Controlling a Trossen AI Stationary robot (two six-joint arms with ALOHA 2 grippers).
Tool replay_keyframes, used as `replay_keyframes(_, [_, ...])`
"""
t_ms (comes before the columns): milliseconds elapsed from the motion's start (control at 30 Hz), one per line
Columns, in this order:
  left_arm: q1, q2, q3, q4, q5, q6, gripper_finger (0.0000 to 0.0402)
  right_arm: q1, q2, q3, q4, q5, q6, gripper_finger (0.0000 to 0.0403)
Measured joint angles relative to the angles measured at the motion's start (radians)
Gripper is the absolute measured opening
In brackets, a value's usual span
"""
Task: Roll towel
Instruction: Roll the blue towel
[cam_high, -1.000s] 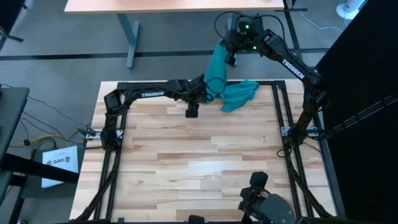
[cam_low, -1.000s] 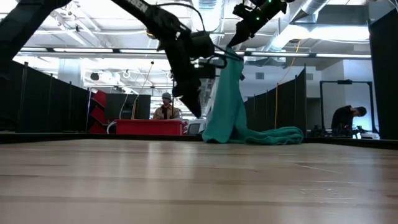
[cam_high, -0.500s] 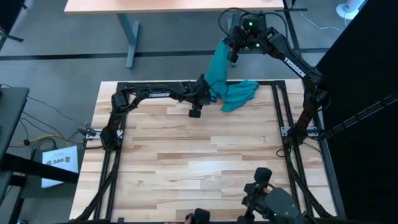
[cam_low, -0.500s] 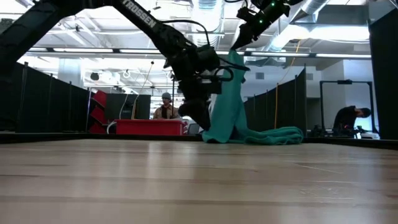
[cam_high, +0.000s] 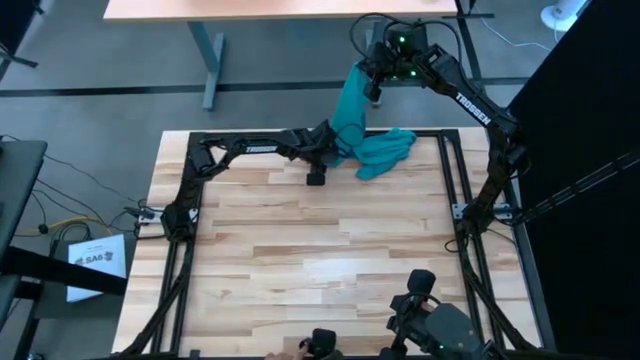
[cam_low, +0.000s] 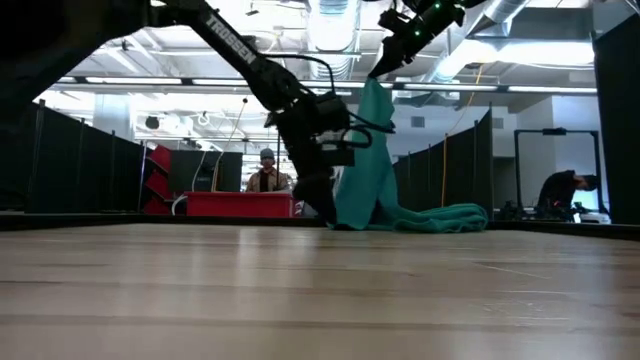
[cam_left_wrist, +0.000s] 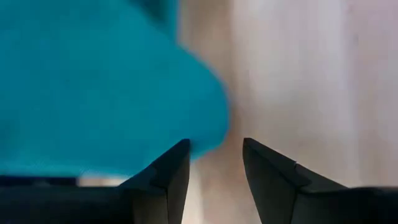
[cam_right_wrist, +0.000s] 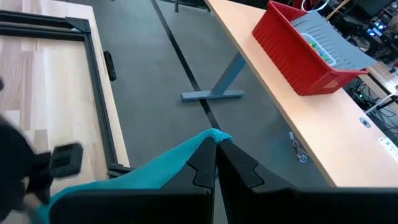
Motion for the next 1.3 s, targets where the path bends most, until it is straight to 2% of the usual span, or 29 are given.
replay_keyframes(167, [-0.002,0.012,0.013,0.045,-0.005,-0.006,0.0134,-0.003,0.000,0.000,-0.001,0.000,0.003,0.0000])
replay_keyframes(433, [0.002,0.041,0.015,0.030,-0.009,-0.001,0.0133,-0.006,0.000,0.000,-0.005,0.000,0.011,0.0000])
replay_keyframes(867, [0.006,0.035,0.030,0.009,0.006,-0.128,0.0057,-0.006,0.000,0.000,-0.007,0.001,0.011,0.0000])
replay_keyframes(1067, [0.004,-0.051,0.030,-0.006,0.020,-0.133,0.0007,-0.014,0.000,0.000,-0.008,0.001,0.010,0.0000])
replay_keyframes(1300, [-0.001,-0.220,0.030,-0.121,0.030,-0.196,0.0000,-0.016,0.000,0.000,-0.016,0.002,0.010,0.0000])
